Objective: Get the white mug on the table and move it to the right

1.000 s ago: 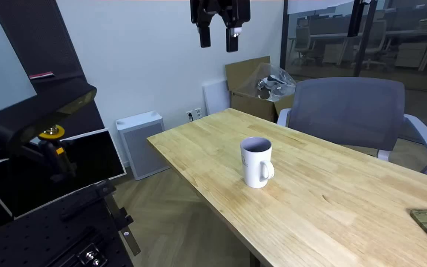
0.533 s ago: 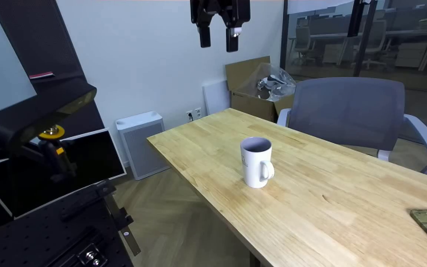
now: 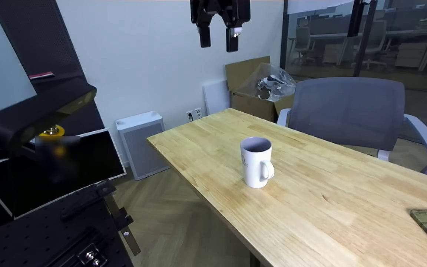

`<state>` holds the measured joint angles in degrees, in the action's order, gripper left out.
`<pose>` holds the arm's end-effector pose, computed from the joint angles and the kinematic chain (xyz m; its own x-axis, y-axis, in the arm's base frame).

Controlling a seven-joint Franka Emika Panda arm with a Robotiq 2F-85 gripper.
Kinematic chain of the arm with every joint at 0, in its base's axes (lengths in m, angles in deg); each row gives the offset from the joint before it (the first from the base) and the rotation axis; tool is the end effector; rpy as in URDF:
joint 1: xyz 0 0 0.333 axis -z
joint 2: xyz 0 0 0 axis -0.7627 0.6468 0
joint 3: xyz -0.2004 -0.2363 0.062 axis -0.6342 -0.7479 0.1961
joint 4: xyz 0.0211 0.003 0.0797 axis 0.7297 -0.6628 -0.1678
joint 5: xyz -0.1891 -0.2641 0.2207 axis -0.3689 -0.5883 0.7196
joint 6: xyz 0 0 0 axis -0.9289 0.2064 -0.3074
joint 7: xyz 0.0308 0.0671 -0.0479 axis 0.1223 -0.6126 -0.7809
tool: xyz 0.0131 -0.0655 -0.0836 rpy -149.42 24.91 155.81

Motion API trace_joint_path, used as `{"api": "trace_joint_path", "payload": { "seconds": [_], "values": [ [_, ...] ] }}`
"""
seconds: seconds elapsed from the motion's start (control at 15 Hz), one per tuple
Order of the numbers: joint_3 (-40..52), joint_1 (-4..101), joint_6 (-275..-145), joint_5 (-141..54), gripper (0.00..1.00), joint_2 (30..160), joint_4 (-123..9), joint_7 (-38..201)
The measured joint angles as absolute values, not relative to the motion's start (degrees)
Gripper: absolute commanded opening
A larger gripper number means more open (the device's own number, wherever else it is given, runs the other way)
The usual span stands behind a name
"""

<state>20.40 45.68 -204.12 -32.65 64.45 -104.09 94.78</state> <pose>0.4418 0.1192 0.4013 0.9898 -0.1394 0.0284 -0.1369 -0.9877 -0.0754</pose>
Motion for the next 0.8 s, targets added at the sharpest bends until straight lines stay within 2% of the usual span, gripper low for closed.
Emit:
{"api": "trace_joint_path", "payload": {
  "seconds": [0.4,0.8],
  "values": [
    [20.09,45.76,-205.44,-34.05,1.00,65.99,-102.99,94.54],
    [18.31,46.58,-215.58,-37.90,1.00,77.07,-96.15,94.79]
  ]
}}
